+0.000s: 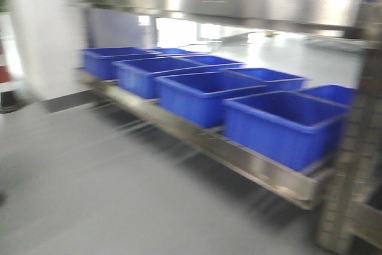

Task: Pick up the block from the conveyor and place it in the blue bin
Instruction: 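Drive up to the metal shelf of blue bins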

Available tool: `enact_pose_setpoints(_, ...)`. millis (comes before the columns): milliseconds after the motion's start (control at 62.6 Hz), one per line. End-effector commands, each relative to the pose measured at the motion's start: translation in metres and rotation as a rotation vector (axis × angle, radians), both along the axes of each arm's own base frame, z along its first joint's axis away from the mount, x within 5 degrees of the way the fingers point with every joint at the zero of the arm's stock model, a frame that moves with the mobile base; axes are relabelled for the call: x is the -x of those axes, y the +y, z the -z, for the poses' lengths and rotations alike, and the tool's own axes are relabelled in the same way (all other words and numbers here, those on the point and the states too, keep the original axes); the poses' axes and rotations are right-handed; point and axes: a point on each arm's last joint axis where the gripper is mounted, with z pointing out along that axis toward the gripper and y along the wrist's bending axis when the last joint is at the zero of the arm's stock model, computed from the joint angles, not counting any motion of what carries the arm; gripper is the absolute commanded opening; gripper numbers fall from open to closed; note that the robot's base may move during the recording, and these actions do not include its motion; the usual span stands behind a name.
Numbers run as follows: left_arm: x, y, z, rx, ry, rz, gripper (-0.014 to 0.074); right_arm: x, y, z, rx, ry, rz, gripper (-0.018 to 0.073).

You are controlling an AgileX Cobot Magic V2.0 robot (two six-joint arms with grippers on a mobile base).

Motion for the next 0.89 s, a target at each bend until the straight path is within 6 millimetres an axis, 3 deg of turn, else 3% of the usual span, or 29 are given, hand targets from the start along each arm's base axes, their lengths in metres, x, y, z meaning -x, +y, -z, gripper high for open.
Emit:
enact_pose_setpoints(0, 0.0009, -0.0001, -0.0013, 0.007, -0.021, 0.005, -0.0111, 0.0019, -0.0006, -0.0051, 0.015, -0.038, 0.006, -0.0162)
enact_pose_setpoints(878, 0.0009, -0.0001, -0.0013, 0.007, -0.021, 0.005, -0.0111, 0.0019, -0.0006, -0.0051, 0.015, -0.038, 0.006, -0.0162)
